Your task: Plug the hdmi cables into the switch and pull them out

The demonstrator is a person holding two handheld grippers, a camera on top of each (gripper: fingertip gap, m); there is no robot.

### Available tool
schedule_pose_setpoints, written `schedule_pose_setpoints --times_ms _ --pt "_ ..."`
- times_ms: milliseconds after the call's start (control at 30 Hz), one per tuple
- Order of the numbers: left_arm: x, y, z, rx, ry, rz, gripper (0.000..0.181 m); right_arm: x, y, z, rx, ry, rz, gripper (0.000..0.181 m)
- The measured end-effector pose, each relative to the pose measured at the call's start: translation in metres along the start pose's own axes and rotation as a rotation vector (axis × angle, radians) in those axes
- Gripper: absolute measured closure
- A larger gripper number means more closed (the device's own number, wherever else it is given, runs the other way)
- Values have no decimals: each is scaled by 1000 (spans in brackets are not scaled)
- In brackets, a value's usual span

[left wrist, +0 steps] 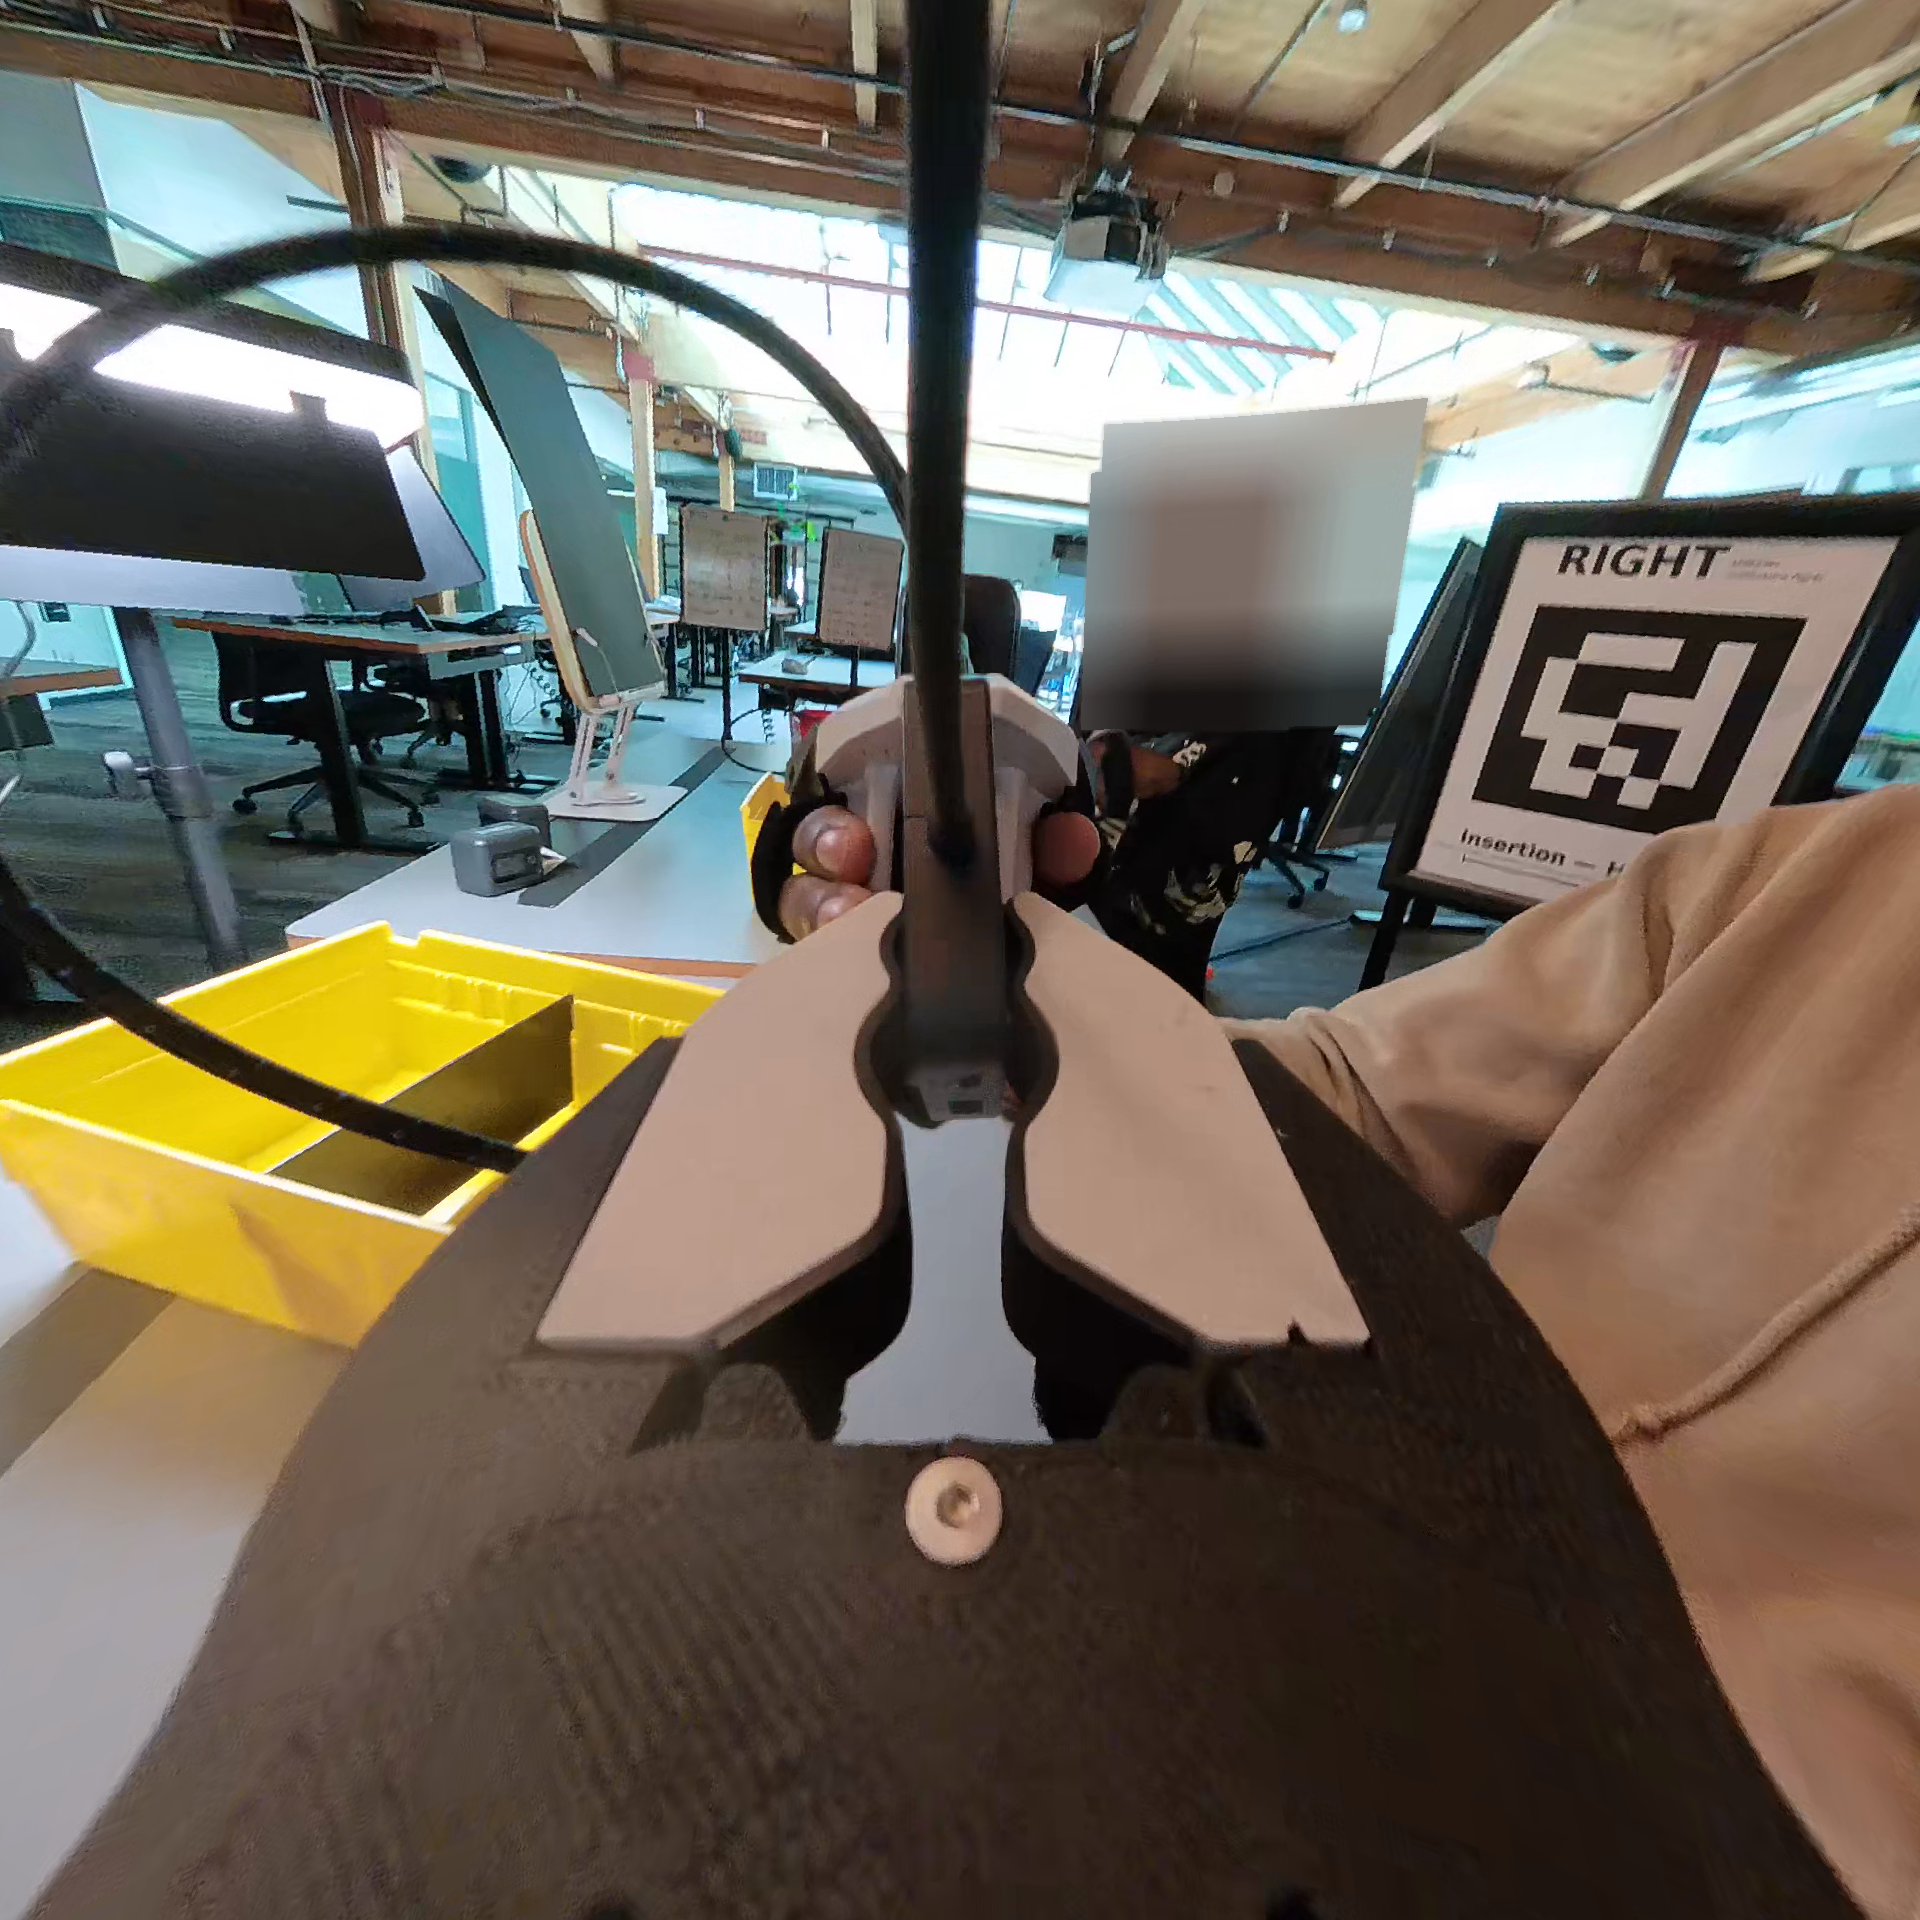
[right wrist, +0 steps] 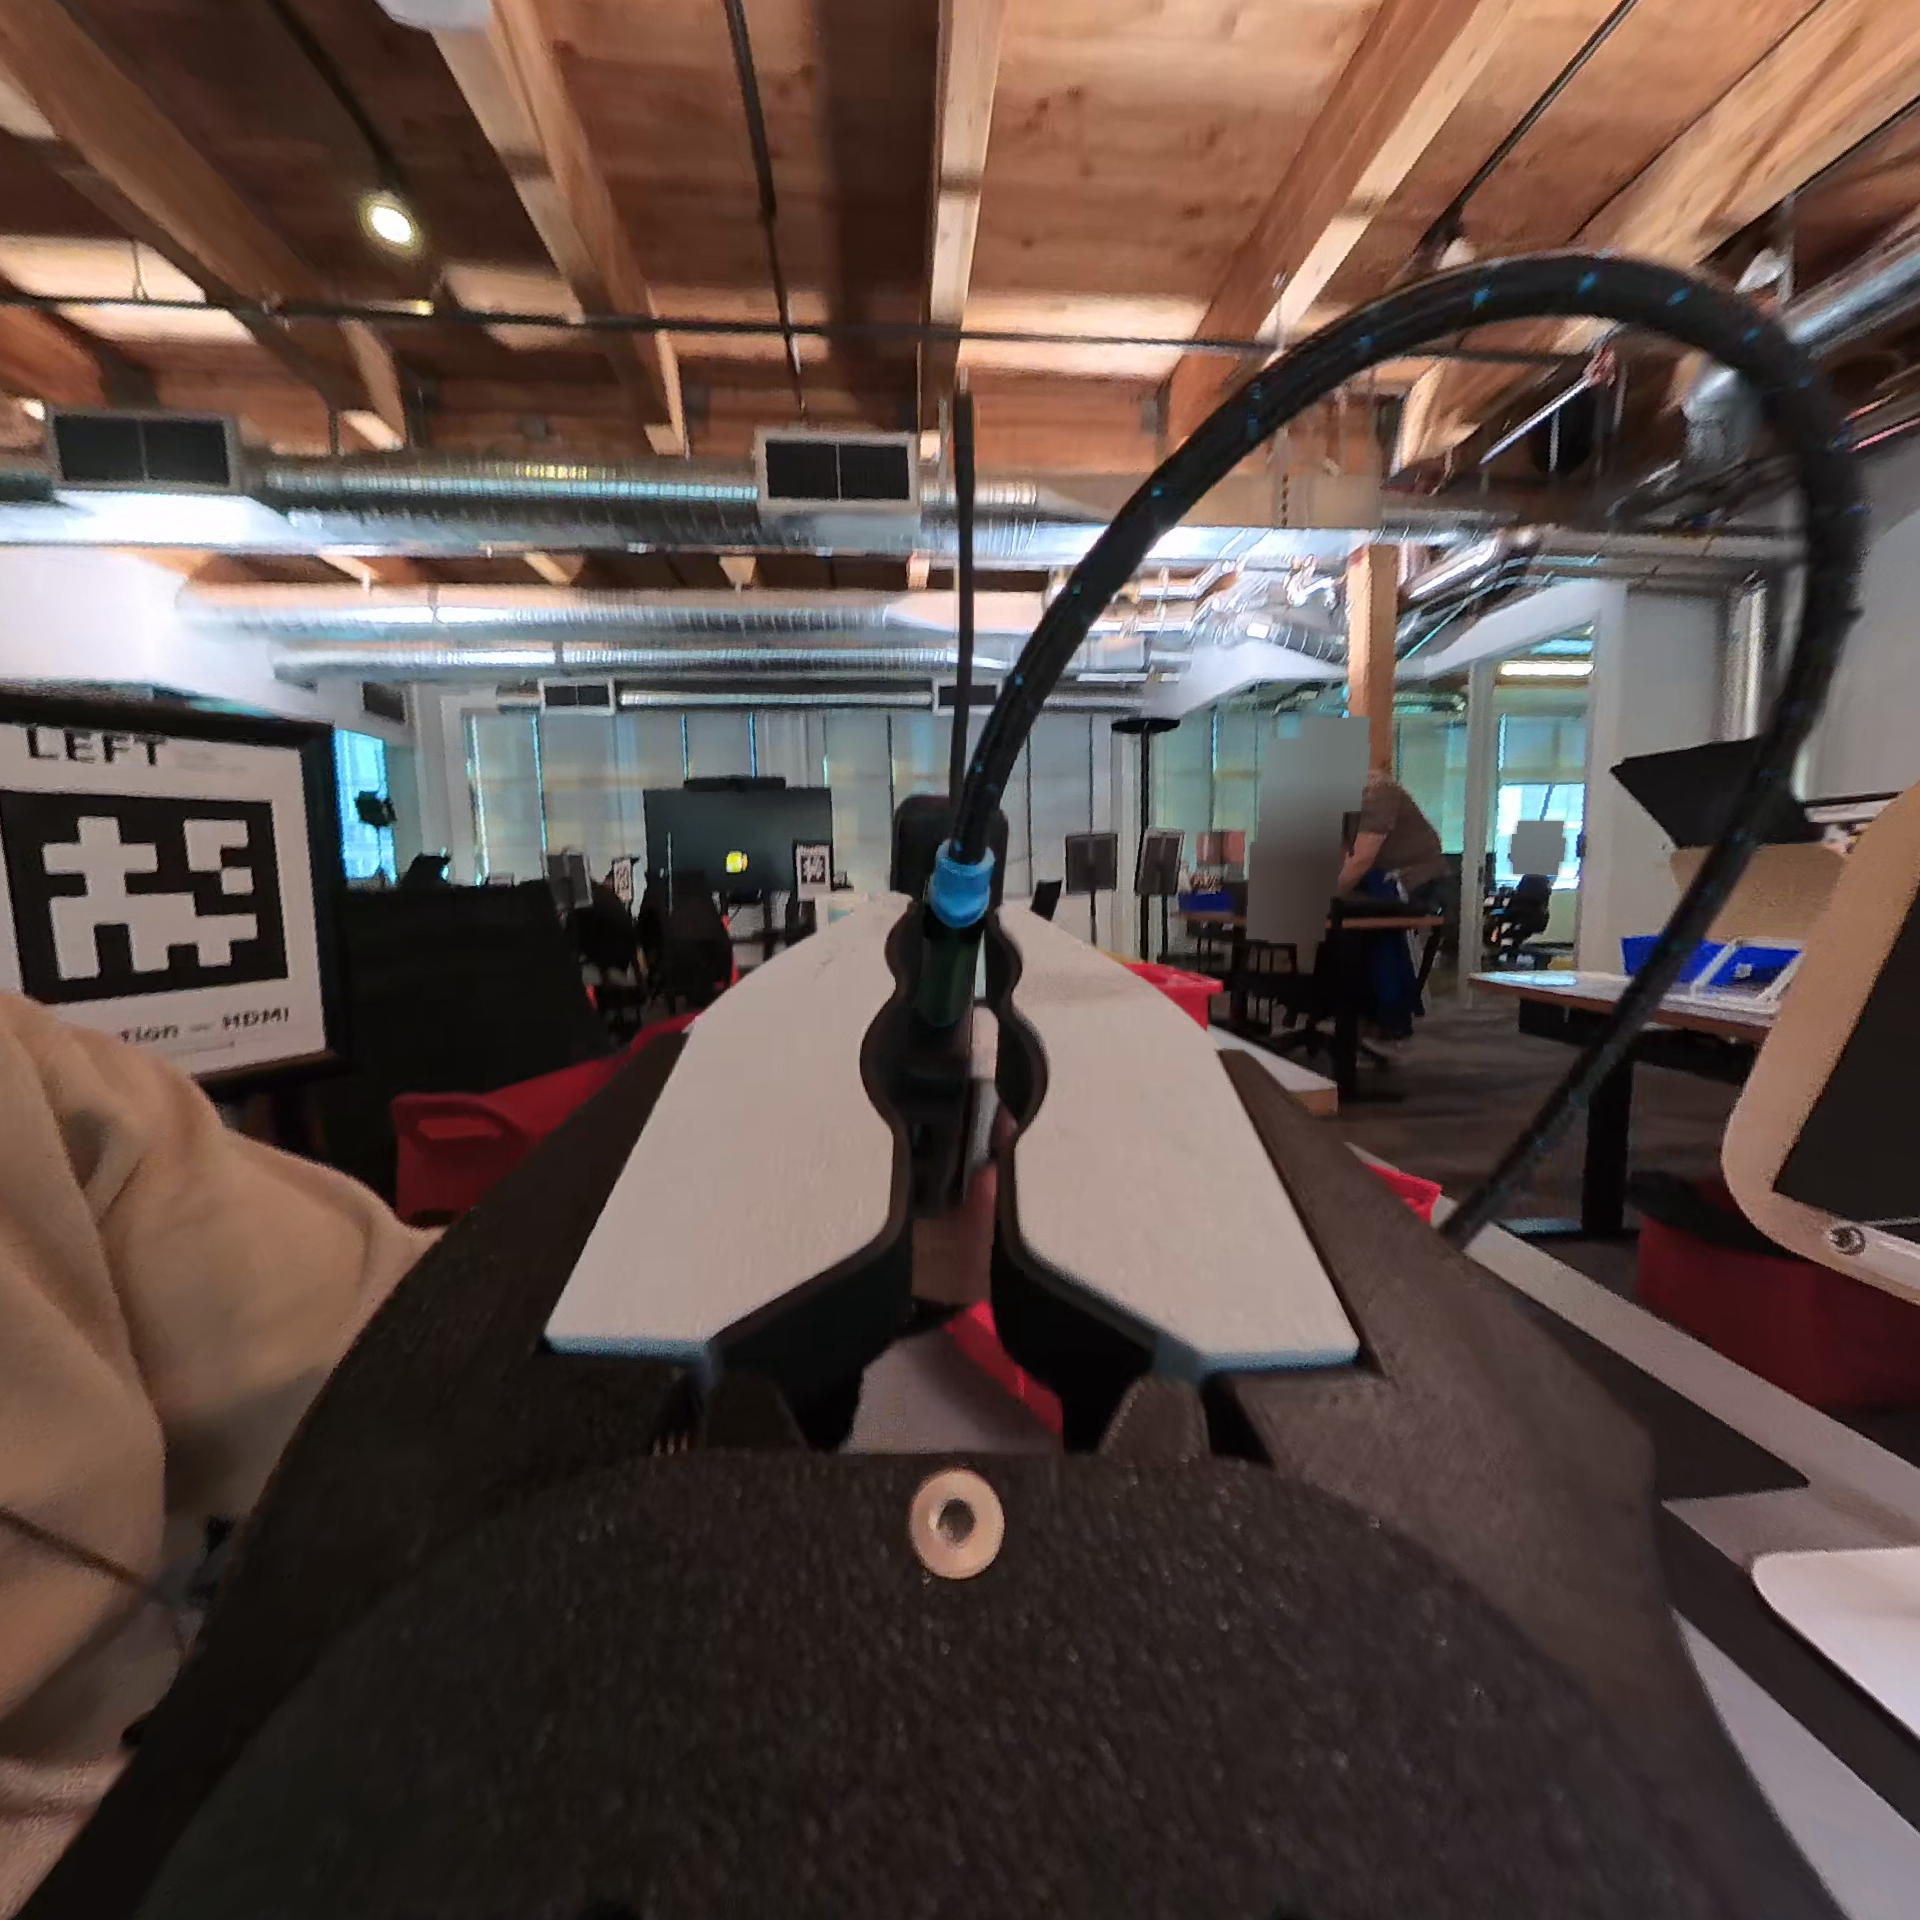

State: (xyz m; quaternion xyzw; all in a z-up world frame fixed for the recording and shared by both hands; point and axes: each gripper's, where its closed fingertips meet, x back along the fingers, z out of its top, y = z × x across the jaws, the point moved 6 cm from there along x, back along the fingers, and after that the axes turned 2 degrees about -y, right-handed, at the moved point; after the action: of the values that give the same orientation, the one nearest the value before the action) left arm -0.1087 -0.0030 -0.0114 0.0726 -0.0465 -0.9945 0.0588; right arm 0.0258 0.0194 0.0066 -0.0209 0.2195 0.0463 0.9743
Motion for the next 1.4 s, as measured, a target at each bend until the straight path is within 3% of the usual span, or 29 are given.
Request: schedule_pose_setpoints --times_ms 233,433,600,700,1000,1200,1400 --pt "15 5 11 -34 -48 15 167 -2 -2 -8 17 -143 37 161" --pt "19 4 3 -68 -219 75 167 -5 -1 -17 -2 -213 45 156" --pt "18 7 -4 -91 -340 109 167 -6 -1 -30 30 -328 46 168" --pt "19 9 2 -111 -312 122 167 -4 -1 -35 37 -363 72 169" --pt "13 6 16 -117 -53 172 163 -5 6 -34 -124 -99 97 170" --pt "-5 2 -3 -59 -116 118 138 -1 9 -29 -171 5 106 169" --pt "-16 2 -8 -78 -92 124 164 2 9 -24 -178 29 117 170"
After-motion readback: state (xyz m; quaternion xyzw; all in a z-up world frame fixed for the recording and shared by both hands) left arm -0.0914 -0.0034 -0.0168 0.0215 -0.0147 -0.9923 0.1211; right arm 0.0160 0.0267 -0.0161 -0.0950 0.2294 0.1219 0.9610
